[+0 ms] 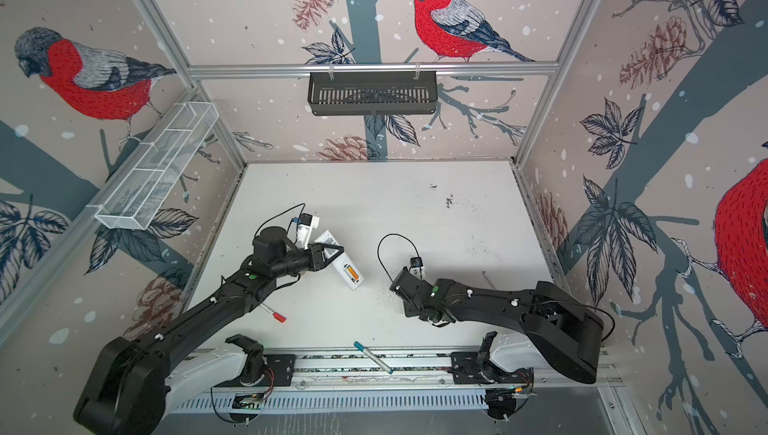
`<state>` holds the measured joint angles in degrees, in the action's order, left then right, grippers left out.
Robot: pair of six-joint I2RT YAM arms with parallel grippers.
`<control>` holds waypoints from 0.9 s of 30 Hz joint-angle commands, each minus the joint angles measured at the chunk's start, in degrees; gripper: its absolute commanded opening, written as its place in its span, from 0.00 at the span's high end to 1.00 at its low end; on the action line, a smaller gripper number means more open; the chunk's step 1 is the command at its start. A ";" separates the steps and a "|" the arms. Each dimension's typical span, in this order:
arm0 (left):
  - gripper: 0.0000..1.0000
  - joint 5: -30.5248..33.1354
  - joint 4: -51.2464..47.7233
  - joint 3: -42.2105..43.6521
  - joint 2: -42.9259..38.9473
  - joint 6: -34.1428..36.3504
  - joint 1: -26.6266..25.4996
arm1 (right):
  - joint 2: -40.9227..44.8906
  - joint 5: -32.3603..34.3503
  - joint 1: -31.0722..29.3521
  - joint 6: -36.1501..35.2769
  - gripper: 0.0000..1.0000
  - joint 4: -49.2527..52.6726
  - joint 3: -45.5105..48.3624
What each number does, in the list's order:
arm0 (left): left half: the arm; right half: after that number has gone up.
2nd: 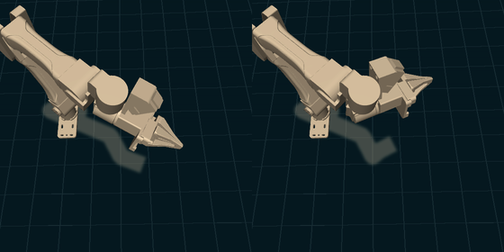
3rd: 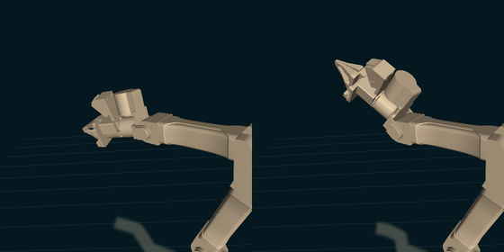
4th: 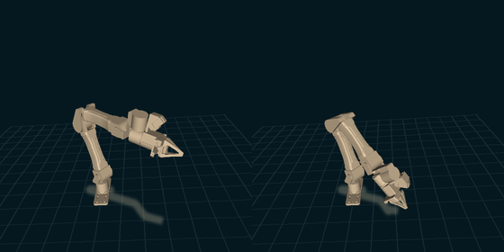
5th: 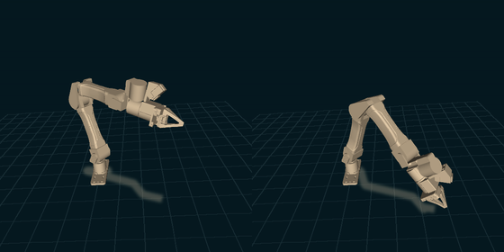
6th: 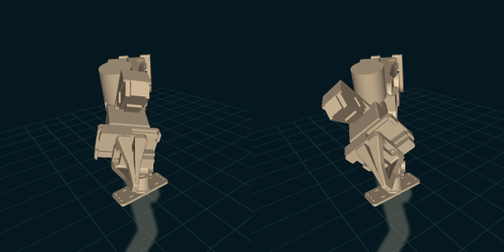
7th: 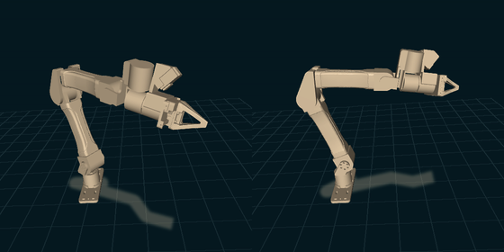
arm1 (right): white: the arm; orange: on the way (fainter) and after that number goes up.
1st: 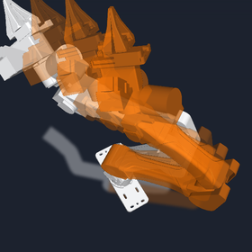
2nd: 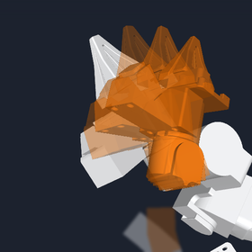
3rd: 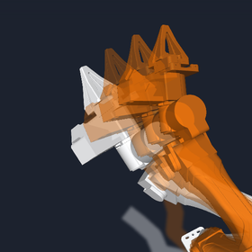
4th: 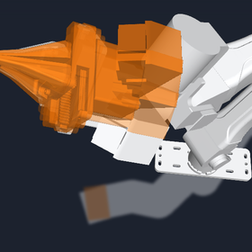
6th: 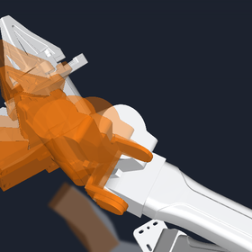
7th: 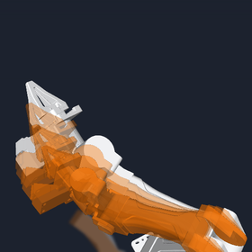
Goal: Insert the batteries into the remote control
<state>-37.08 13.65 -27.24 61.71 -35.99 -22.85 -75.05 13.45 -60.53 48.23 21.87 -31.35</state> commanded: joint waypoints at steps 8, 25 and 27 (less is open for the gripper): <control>1.00 -7.13 8.23 -0.50 6.31 -3.73 -2.37 | 10.76 -1.33 -6.24 -12.80 0.95 -17.44 -2.00; 1.00 -23.41 39.72 4.01 9.87 -25.62 -2.62 | 16.00 -7.18 -9.20 -31.91 0.95 -44.67 -0.93; 1.00 -24.03 43.73 4.60 10.20 -28.34 -2.63 | 16.12 -7.15 -9.17 -32.58 0.95 -45.55 -0.56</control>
<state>-58.13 46.06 -23.11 71.68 -59.02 -25.39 -59.16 6.63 -69.69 18.83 -18.72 -32.23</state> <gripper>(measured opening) 0.207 0.110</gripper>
